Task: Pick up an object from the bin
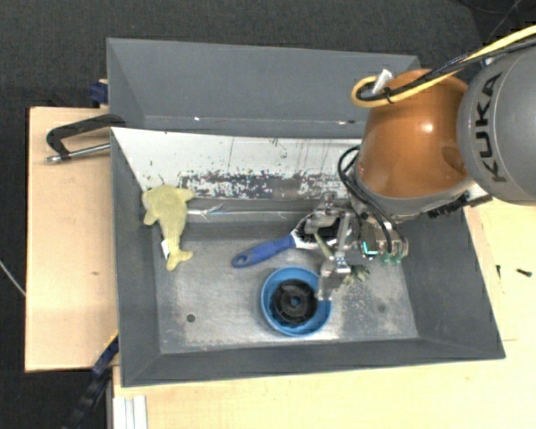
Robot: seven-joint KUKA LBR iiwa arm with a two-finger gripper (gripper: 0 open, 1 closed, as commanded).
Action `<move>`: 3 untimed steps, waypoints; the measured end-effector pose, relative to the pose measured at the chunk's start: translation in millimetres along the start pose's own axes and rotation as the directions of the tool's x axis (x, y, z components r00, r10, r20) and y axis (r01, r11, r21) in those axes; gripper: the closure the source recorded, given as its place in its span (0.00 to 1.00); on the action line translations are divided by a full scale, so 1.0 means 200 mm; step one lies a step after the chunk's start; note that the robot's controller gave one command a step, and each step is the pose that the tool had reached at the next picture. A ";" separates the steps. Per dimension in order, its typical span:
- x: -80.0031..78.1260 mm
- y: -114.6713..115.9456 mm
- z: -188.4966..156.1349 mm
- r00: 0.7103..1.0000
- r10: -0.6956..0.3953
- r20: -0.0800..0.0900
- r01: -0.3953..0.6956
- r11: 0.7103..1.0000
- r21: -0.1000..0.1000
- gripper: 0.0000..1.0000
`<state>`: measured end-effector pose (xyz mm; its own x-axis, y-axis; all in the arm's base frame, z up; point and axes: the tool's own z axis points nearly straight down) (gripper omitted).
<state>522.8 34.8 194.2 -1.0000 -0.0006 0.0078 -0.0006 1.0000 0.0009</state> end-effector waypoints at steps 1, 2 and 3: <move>-0.22 -0.05 0.47 0.999 0.031 0.032 -0.031 0.999 -0.006 0.00; -0.21 -0.06 0.49 0.999 0.035 0.027 -0.035 0.999 -0.004 1.00; -0.14 -0.09 -0.25 1.000 0.008 0.023 -0.008 1.000 0.000 1.00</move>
Offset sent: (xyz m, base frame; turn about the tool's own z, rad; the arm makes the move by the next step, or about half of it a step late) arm 0.0400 -0.0150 -0.1174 0.0358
